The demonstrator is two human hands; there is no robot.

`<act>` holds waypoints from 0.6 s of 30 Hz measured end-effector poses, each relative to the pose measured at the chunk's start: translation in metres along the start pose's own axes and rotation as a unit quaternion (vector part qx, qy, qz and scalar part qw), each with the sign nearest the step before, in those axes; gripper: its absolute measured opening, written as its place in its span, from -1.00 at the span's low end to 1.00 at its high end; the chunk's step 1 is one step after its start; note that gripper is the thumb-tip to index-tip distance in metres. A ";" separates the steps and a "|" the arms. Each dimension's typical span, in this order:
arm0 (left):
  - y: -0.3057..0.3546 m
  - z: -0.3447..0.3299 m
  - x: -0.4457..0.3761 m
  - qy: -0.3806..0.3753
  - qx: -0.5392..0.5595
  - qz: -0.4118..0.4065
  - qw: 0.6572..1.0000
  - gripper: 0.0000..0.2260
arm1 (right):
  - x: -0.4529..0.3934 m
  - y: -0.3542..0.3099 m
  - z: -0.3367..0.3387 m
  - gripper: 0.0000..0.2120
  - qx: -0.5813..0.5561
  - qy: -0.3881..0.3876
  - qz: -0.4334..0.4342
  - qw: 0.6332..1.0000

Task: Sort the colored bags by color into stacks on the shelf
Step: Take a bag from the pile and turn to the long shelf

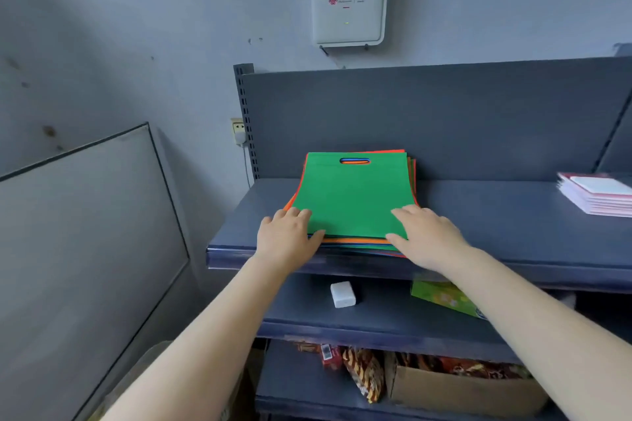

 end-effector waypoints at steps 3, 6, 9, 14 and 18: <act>-0.003 -0.025 -0.021 -0.016 0.036 -0.003 0.999 -0.57 | -0.022 0.016 -0.018 -0.46 -0.063 -0.002 -0.047 0.997; -0.002 -0.041 -0.035 -0.009 0.090 -0.017 0.996 -0.57 | -0.036 0.033 -0.031 -0.47 -0.104 0.035 -0.112 0.988; 0.003 -0.046 -0.042 0.005 0.115 -0.042 0.992 -0.57 | -0.040 0.053 -0.039 -0.45 -0.169 0.084 -0.208 0.960; 0.018 -0.047 -0.049 -0.011 0.129 -0.093 0.987 -0.54 | -0.036 0.075 -0.041 -0.69 -0.250 0.144 -0.259 0.922; 0.021 -0.046 -0.058 -0.035 0.177 -0.105 0.978 -0.55 | -0.034 0.082 -0.034 -0.91 -0.263 0.238 -0.235 0.905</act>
Point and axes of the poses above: each hand's wrist, its own x-axis away from the middle knuckle, its own z-axis out of the back of the hand, y = z × x, the point moved 4 cm from there along -x, towards the middle knuckle, and after that the axes turned 5 degrees about z, right-handed, at the moved point
